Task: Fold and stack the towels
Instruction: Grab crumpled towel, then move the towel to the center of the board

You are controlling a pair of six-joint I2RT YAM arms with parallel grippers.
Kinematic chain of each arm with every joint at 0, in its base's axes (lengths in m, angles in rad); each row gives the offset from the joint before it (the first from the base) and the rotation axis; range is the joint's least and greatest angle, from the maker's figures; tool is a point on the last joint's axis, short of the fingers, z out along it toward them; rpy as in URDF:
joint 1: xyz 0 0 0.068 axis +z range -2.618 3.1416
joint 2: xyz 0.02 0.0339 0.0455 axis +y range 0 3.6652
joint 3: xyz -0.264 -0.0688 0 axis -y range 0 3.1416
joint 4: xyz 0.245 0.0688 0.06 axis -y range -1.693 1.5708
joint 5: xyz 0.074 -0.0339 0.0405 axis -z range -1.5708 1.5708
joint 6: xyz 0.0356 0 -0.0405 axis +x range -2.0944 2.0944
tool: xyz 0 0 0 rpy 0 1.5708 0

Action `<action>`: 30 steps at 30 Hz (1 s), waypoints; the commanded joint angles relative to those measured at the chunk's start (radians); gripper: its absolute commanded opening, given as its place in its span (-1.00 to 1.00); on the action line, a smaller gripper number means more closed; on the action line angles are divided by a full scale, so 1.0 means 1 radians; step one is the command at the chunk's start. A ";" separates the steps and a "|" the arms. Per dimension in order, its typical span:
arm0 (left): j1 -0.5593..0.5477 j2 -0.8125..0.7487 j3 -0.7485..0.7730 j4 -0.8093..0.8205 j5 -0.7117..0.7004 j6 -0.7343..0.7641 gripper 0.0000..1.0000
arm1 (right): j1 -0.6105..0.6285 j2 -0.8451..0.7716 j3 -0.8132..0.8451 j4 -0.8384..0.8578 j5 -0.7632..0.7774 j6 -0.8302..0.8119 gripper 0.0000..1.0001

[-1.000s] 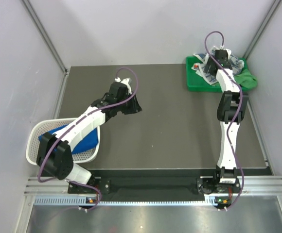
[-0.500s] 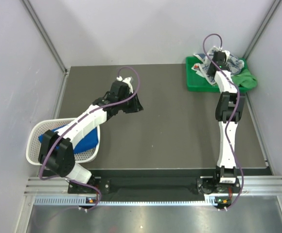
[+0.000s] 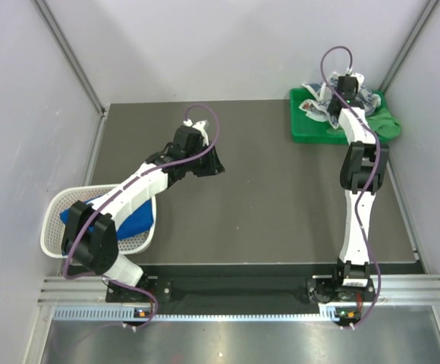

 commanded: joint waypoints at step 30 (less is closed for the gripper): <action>0.160 -0.323 0.080 -0.075 -0.087 0.010 -0.40 | 0.615 -1.238 -1.074 0.189 -0.359 0.216 -1.00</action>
